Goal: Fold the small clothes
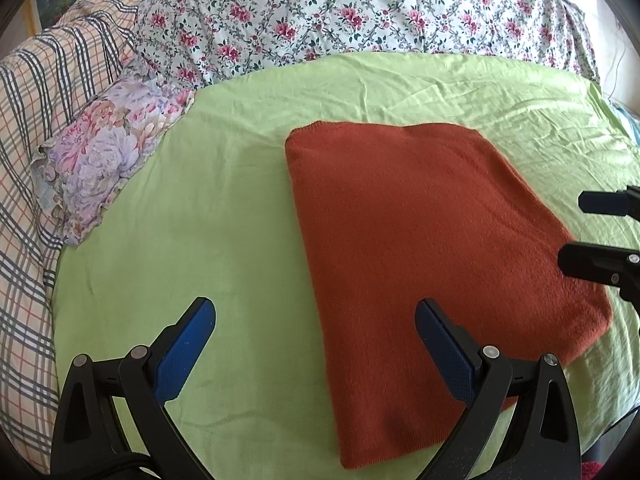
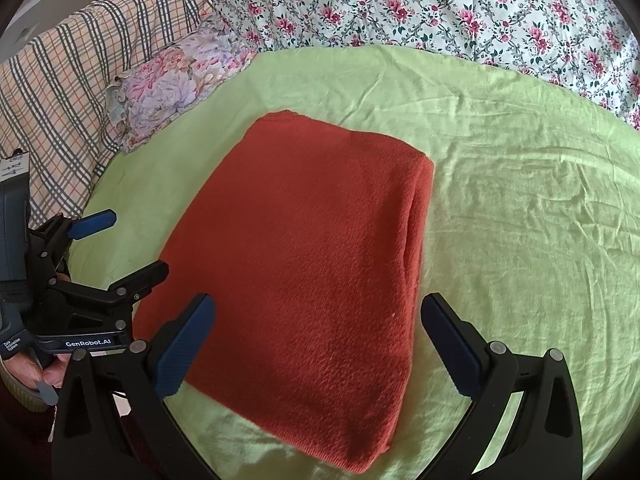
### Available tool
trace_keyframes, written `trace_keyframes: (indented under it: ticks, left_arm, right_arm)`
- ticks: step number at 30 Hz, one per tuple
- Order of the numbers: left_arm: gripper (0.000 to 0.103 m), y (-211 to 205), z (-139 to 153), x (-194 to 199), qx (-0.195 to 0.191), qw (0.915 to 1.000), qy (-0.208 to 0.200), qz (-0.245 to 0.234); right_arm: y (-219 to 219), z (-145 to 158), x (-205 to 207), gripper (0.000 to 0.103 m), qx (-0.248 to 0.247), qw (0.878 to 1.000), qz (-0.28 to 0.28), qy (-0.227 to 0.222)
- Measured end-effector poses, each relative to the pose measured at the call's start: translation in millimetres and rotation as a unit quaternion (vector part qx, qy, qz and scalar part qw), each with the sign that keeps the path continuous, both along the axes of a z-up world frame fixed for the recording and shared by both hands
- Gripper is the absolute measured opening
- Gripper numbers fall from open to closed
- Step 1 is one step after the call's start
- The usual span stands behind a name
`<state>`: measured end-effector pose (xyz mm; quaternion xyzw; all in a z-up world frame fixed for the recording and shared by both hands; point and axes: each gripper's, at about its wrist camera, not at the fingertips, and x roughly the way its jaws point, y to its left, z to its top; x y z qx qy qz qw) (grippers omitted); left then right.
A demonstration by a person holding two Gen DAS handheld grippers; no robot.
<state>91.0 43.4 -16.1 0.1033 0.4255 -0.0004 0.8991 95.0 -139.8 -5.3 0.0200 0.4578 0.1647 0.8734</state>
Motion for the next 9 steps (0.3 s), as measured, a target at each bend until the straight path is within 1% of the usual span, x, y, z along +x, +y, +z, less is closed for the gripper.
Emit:
trace_keyframes:
  ticks: [5, 9]
  left_arm:
    - [0.100, 5, 1, 7, -0.006, 1.0000, -0.001, 0.005]
    - [0.100, 12, 1, 11, -0.021, 0.9997, 0.004, 0.009]
  right_arm:
    - [-1, -6, 8, 0.102, 0.005, 1.000, 0.000, 0.008]
    - [-2, -10, 12, 0.102, 0.009, 1.000, -0.002, 0.010]
